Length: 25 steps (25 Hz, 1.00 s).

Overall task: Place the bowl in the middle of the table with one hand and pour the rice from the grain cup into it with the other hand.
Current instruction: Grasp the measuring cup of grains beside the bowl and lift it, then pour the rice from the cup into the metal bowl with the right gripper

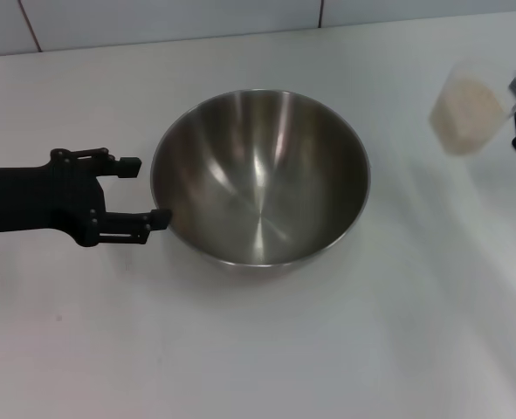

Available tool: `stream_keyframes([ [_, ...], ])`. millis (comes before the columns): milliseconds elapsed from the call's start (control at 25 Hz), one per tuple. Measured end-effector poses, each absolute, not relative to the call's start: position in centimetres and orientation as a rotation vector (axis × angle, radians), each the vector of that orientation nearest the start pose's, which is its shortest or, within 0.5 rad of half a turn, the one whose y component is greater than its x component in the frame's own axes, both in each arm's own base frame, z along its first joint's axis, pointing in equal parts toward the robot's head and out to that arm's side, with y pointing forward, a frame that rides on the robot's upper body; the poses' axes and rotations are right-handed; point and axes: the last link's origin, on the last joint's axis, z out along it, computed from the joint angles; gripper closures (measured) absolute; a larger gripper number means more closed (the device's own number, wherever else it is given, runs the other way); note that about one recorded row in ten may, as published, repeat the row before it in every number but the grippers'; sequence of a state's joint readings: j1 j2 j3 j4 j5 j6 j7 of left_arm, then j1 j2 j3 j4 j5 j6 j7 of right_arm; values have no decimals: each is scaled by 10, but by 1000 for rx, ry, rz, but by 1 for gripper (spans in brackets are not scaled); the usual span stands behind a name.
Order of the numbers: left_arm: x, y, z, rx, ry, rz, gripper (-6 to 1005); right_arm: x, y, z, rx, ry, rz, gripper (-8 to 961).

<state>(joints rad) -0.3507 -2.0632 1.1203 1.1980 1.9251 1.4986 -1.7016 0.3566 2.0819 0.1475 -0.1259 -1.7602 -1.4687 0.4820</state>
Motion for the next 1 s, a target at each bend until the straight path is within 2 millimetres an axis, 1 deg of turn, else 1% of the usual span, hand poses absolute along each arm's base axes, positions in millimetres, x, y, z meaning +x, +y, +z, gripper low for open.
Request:
stream_keyframes([
  [80,-221,323,25,-2815,-444,-387,152,340,285,30,-1642,429,929,939],
  [160,-213,323,17,-2858,-393,-374,152,320,293,32,-1654,337,1015,939],
  [240,-209,323,15,-2871,-368,-367,152,299,303,27,-1688,246,1063,939],
  [320,-208,324,14,-2873,-360,-365,152,280,314,17,-1736,124,1044,939],
  [440,-207,325,14,-2875,-354,-366,152,258,322,-3,-1766,-91,926,938],
  [560,-206,325,14,-2880,-349,-367,152,245,317,-21,-1726,-338,765,938],
  [680,-205,325,14,-2881,-348,-366,152,235,309,-36,-1638,-560,572,938],
  [720,-205,325,14,-2881,-348,-366,152,232,306,-43,-1598,-647,483,938],
  [880,-205,325,13,-2882,-344,-365,152,223,299,-63,-1497,-901,219,938],
  [1000,-204,326,13,-2881,-342,-364,152,218,292,-75,-1423,-1080,78,938],
])
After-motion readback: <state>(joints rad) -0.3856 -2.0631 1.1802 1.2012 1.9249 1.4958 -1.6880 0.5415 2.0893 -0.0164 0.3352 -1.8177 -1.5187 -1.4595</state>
